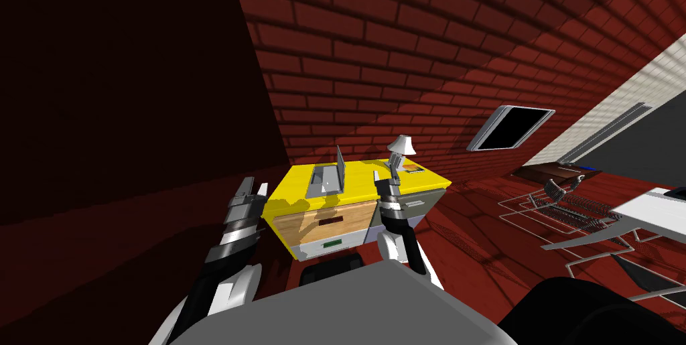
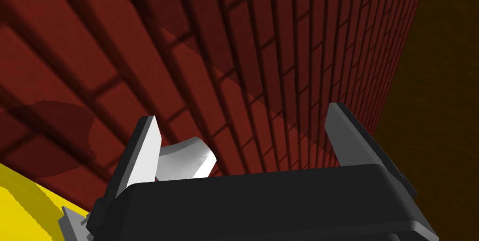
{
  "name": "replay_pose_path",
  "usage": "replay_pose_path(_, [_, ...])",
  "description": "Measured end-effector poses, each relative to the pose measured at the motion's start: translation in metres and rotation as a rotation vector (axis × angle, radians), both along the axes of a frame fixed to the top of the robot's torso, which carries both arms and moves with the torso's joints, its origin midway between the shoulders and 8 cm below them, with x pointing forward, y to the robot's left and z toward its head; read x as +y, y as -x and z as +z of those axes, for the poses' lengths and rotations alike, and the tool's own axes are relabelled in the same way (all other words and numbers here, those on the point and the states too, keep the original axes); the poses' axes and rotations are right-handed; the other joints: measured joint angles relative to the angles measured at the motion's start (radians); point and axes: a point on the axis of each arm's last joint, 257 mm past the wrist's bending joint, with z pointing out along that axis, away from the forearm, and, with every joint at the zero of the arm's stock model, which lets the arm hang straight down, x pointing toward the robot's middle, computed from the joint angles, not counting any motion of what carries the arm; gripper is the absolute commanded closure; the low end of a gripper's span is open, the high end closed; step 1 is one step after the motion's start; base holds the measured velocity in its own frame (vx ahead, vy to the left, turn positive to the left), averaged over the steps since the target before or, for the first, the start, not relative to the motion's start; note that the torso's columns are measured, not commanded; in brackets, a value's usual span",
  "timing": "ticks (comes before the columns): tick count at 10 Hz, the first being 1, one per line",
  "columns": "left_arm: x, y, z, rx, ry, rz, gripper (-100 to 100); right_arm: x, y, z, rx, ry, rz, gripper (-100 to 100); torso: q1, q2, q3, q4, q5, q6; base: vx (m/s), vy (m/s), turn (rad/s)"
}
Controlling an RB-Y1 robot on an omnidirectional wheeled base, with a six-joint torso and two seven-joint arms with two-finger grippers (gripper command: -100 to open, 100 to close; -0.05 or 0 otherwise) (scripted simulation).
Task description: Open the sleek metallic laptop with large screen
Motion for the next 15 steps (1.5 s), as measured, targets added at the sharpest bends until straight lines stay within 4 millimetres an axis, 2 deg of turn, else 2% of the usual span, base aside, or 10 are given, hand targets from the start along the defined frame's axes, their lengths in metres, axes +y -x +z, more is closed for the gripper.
replay_pose_path(2, [0.0,0.0,0.0,0.0,0.0,0.0,0,0.0,0.0,0.0,0.0,0.0,0.0,0,0.0,0.104,-0.209,0.105,0.0,0.0,0.0,0.0,0.0])
replay_pose_path(9, [0.0,0.0,0.0,0.0,0.0,0.0,0,0.0,0.0,0.0,0.0,0.0,0.0,0,0.0,0.618,-1.234,0.617,0.0,0.0,0.0,0.0,0.0])
replay_pose_path(10, [0.0,0.0,0.0,0.0,0.0,0.0,-100,0.0,0.0,0.0,0.0,0.0,0.0,0,0.0,0.691,-1.382,0.691,0.0,0.0,0.005,-0.009,-0.006])
replay_pose_path(12, [-0.003,-0.004,0.001,0.012,-0.039,-0.021,-100,0.0,0.0,0.0,0.0,0.0,0.0,0,-0.001,0.735,-1.47,0.734,0.0,0.0,0.0,-0.028,-0.013])
replay_pose_path(15, [-0.009,-0.013,0.006,0.039,-0.096,-0.045,-100,0.0,0.0,0.0,0.0,0.0,0.0,0,-0.001,0.738,-1.476,0.738,0.0,0.0,-0.002,-0.054,-0.019])
